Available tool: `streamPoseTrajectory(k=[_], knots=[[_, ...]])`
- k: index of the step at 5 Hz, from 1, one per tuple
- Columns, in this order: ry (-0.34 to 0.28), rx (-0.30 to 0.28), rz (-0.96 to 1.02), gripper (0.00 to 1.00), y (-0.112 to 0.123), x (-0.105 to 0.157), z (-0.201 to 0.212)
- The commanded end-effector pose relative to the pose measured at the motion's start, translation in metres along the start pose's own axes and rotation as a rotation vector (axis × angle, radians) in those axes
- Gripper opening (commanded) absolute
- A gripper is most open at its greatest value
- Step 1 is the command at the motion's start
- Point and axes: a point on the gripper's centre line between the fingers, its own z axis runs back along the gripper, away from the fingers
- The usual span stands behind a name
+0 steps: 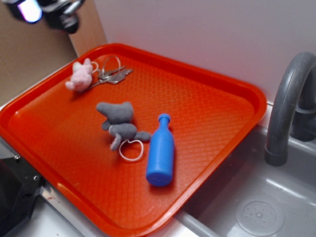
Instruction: Grab the silver keys.
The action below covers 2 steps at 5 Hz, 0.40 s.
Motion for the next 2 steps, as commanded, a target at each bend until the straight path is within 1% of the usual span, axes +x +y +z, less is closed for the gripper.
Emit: streamPoseTrajectory(k=[1,2], knots=[[-0.038,0.056,0.071,1.00,0.052,0.058,-0.020],[-0.022,0.049,0.018,1.00,0.075,0.071,-0.028]])
